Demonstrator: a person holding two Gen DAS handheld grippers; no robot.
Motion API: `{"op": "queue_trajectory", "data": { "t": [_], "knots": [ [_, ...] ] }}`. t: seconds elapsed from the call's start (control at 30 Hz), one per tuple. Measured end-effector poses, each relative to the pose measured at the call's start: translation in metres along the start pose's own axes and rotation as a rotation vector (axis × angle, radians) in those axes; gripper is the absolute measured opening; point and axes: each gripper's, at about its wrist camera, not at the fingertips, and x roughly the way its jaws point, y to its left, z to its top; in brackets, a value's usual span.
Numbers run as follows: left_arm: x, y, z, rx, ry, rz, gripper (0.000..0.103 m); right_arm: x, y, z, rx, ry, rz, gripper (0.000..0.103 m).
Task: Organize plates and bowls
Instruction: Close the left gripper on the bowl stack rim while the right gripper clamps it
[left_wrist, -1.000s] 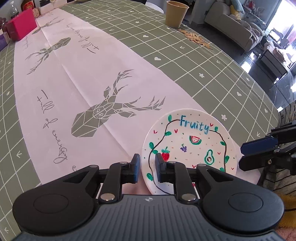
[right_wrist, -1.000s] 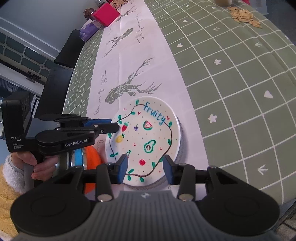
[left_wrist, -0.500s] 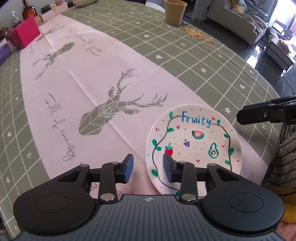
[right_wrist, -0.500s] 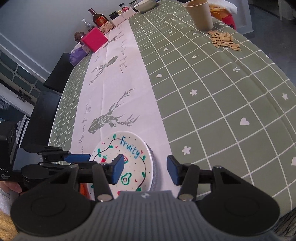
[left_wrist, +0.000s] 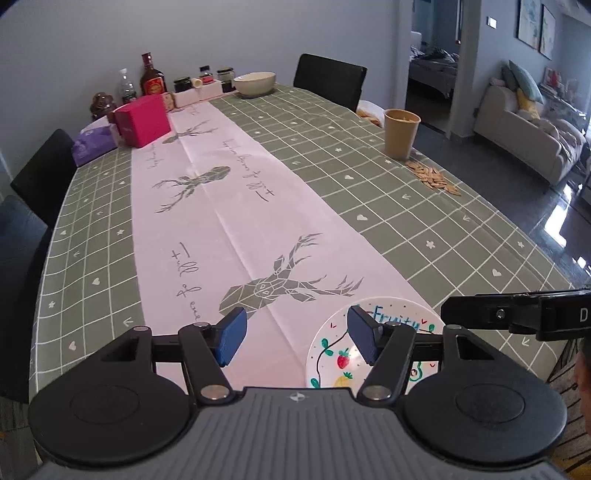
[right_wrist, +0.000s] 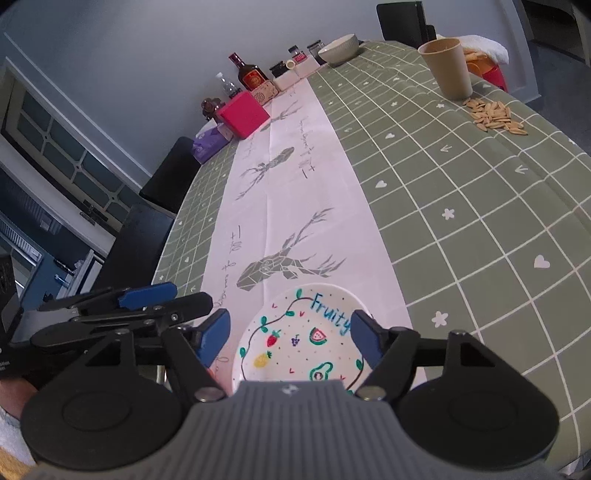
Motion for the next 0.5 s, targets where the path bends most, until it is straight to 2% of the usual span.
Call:
{"op": "queue_trajectory", "data": {
  "t": [0.1, 0.2, 0.37, 0.5],
  "knots": [
    [-0.023, 0.003, -0.007, -0.046, -0.071, 0.063, 0.074, 0.000, 0.005, -0.003, -0.009, 0.011, 0.005, 0.078],
    [-0.044, 0.016, -0.019, -0.166, -0.149, 0.157, 0.074, -0.001, 0.013, -0.006, -0.017, 0.018, 0.035, 0.079],
    [-0.060, 0.058, -0.036, -0.338, -0.123, 0.089, 0.074, -0.002, 0.031, -0.013, -0.098, 0.024, 0.050, 0.079],
    [-0.068, 0.079, -0.057, -0.420, -0.077, 0.110, 0.074, 0.007, 0.051, -0.007, -0.087, 0.038, 0.058, 0.079]
  ]
}}
